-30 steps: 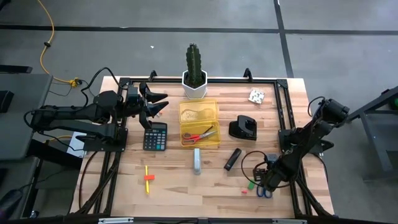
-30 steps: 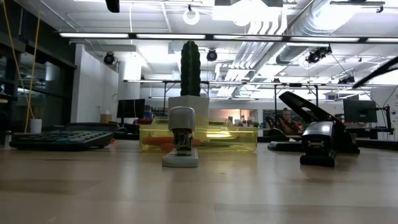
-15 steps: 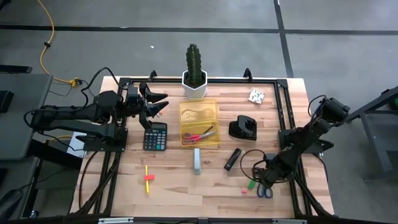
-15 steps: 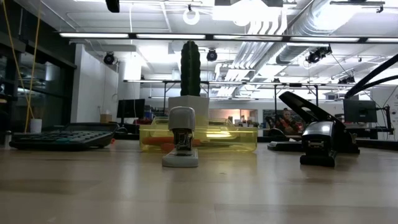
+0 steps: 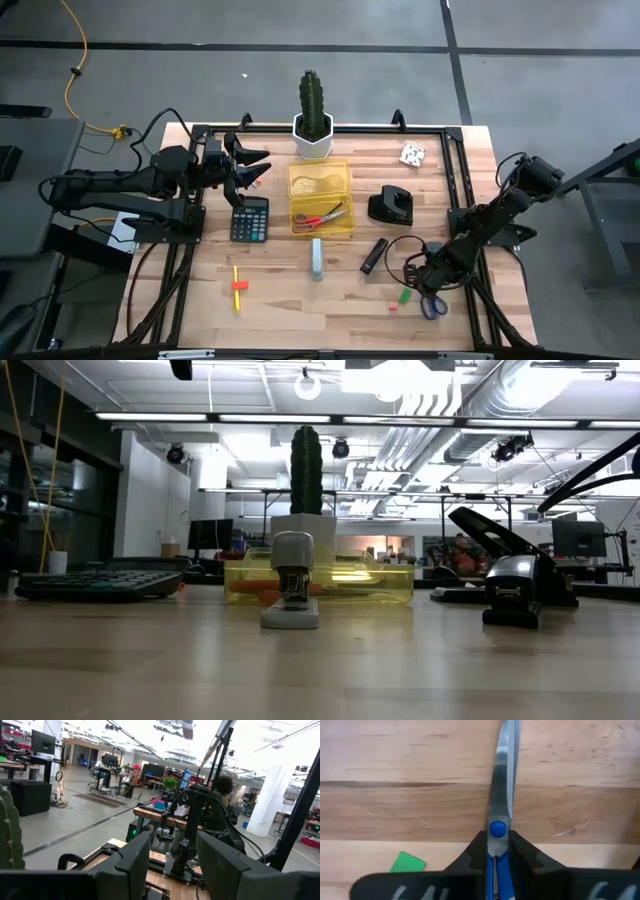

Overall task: Pick & place school supplies into a supply box
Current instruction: Put the blue scissors into the yellow supply box

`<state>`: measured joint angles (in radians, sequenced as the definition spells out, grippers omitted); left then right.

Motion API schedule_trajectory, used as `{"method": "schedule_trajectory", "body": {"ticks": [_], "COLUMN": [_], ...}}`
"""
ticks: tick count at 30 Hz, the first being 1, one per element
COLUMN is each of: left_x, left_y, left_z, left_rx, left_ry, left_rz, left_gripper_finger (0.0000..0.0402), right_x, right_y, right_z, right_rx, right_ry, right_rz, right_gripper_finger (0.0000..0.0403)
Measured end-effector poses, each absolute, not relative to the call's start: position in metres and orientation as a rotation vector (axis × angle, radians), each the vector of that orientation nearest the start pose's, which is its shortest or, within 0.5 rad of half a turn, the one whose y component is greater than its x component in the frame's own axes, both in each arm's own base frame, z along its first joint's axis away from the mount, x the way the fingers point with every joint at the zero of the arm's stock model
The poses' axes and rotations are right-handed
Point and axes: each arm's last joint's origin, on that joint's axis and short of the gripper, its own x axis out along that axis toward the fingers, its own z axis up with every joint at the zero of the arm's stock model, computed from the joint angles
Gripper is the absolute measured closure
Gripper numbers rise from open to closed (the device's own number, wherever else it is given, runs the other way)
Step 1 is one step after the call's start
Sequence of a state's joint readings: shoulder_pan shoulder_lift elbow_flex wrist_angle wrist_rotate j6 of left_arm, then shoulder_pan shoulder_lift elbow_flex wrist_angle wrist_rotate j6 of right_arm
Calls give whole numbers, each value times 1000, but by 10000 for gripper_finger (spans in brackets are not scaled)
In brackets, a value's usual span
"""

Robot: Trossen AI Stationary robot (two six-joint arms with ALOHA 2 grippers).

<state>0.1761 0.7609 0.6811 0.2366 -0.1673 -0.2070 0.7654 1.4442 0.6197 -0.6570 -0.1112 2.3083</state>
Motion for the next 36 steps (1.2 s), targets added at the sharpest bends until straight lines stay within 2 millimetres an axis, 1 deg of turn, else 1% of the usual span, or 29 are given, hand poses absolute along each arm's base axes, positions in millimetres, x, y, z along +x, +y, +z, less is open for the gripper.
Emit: {"method": "schedule_trajectory", "body": {"ticks": [3, 9, 14, 17, 19, 21, 24, 26, 28, 32, 34, 36], "left_x": [169, 169, 169, 169, 169, 169, 169, 169, 169, 169, 169, 169], "left_y": [35, 35, 35, 35, 35, 35, 35, 35, 35, 35, 35, 35], "left_z": [341, 341, 341, 341, 340, 340, 340, 340, 340, 340, 340, 340], "left_rx": [-204, -204, -204, -204, -204, -206, -205, -204, -204, -204, -204, -204], "left_ry": [-192, -191, -191, -189, -188, -189, -188, -188, -185, -185, -185, -185], "left_rz": [325, 327, 327, 328, 327, 327, 328, 328, 328, 328, 328, 328], "left_gripper_finger": [252, 252, 252, 252, 252, 252, 252, 252, 252, 252, 252, 252], "right_x": [144, 136, 132, 130, 129, 132, 139, 143, 144, 146, 150, 152], "right_y": [143, 134, 129, 127, 127, 130, 141, 148, 153, 158, 161, 163], "right_z": [135, 146, 154, 157, 160, 164, 170, 170, 165, 156, 154, 152], "right_rx": [1288, 1243, 1247, 1242, 1264, 1320, 1411, 1455, 1452, 1440, 1465, 1475], "right_ry": [1335, 1321, 1310, 1302, 1311, 1324, 1299, 1273, 1289, 1339, 1339, 1345], "right_rz": [-1105, -1104, -1088, -1091, -1067, -990, -831, -782, -779, -826, -799, -789], "right_gripper_finger": [379, 382, 401, 398, 387, 376, 352, 329, 302, 248, 228, 216]}}
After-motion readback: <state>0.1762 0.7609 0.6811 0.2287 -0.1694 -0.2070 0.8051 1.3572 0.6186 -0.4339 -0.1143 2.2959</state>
